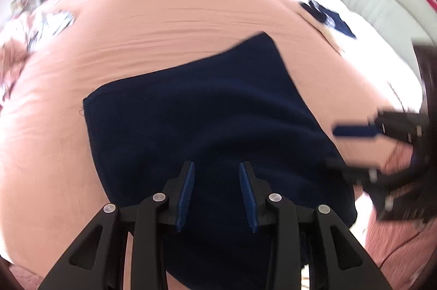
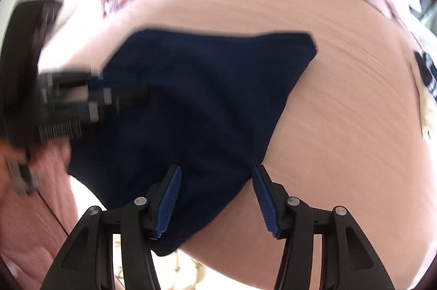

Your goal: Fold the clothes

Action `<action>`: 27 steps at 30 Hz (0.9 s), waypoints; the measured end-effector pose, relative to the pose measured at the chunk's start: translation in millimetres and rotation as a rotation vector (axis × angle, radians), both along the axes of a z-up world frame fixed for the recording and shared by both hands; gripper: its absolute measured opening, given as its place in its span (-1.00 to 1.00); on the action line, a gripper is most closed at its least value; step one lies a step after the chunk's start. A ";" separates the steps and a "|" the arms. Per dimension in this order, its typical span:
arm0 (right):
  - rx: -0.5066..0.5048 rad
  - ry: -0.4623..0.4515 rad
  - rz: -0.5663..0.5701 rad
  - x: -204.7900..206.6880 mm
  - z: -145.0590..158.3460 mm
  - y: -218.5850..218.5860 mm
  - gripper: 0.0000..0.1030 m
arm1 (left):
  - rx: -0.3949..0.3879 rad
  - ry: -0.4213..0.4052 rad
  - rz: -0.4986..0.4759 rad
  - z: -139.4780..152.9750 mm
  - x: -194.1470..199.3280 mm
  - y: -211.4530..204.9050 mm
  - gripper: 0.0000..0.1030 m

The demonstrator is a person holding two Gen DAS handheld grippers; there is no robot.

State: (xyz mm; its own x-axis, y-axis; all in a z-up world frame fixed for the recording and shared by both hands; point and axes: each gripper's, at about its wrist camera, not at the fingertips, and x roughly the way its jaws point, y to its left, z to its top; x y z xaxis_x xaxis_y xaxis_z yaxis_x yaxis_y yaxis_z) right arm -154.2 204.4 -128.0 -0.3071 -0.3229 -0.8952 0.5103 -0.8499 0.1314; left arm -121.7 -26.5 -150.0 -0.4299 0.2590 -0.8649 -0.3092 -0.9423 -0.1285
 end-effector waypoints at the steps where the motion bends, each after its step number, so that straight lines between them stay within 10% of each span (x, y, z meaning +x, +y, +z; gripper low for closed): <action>1: -0.024 0.008 -0.017 0.0 3.4 1.6 0.04 | -0.043 -0.005 -0.023 -1.2 0.2 11.6 -0.40; 6: 0.168 0.020 0.085 17.9 -14.0 -5.6 0.04 | -0.142 -0.013 -0.021 2.9 11.8 11.8 -0.40; 16: -0.008 -0.102 -0.054 25.5 -13.8 34.5 0.04 | -0.155 -0.062 0.052 8.5 31.9 -5.9 -0.33; 22: -0.025 -0.111 -0.058 33.7 -11.9 31.2 0.04 | 0.155 -0.182 0.242 7.7 42.1 -41.2 -0.33; 27: -0.070 -0.077 -0.122 57.8 -2.3 18.9 0.04 | 0.196 -0.082 0.273 24.9 64.3 -44.9 -0.33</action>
